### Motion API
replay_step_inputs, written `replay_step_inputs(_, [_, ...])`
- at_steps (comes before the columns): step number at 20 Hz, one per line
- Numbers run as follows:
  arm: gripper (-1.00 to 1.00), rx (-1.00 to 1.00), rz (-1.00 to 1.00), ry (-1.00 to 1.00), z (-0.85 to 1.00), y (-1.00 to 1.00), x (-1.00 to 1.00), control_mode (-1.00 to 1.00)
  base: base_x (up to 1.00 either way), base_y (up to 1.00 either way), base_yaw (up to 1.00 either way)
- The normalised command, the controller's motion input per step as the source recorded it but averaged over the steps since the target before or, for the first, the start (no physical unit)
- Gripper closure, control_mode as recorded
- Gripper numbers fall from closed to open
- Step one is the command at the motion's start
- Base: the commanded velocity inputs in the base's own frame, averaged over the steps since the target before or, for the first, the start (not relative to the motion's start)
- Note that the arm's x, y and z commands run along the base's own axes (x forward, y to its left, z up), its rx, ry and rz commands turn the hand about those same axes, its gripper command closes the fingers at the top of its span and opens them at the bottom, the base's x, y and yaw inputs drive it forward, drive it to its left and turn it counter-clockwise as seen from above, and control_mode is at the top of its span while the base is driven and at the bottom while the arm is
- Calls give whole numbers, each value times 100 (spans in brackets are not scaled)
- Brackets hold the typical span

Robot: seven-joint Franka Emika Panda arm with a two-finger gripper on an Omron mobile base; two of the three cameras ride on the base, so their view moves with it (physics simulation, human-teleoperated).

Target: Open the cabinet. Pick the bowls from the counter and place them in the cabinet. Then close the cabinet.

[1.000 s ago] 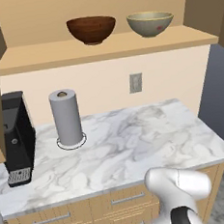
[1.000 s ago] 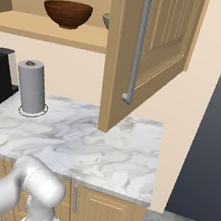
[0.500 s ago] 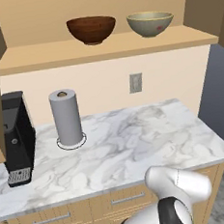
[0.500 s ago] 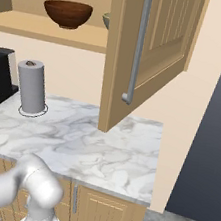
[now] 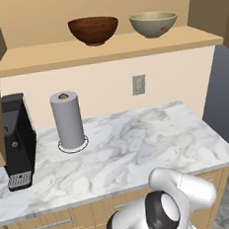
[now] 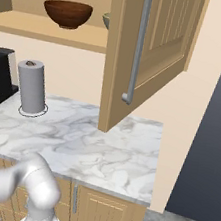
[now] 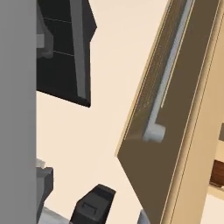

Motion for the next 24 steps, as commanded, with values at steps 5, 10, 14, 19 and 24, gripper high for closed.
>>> replay_step_inputs(5, [-100, 42, 0, 10, -32, -15, 92, -100, 0, 0, 0])
replay_step_inputs(10, [-100, 50, -6, 2, -91, -13, 72, -100, 0, 0, 0])
replay_step_inputs(14, [-100, 41, -10, -6, -100, 23, 45, -100, 0, 0, 0])
replay_step_inputs(19, [-100, 39, -18, -21, -80, 0, 35, -100, 0, 0, 0])
replay_step_inputs(24, [-100, 39, -21, -24, -35, 0, 5, -100, 0, 0, 0])
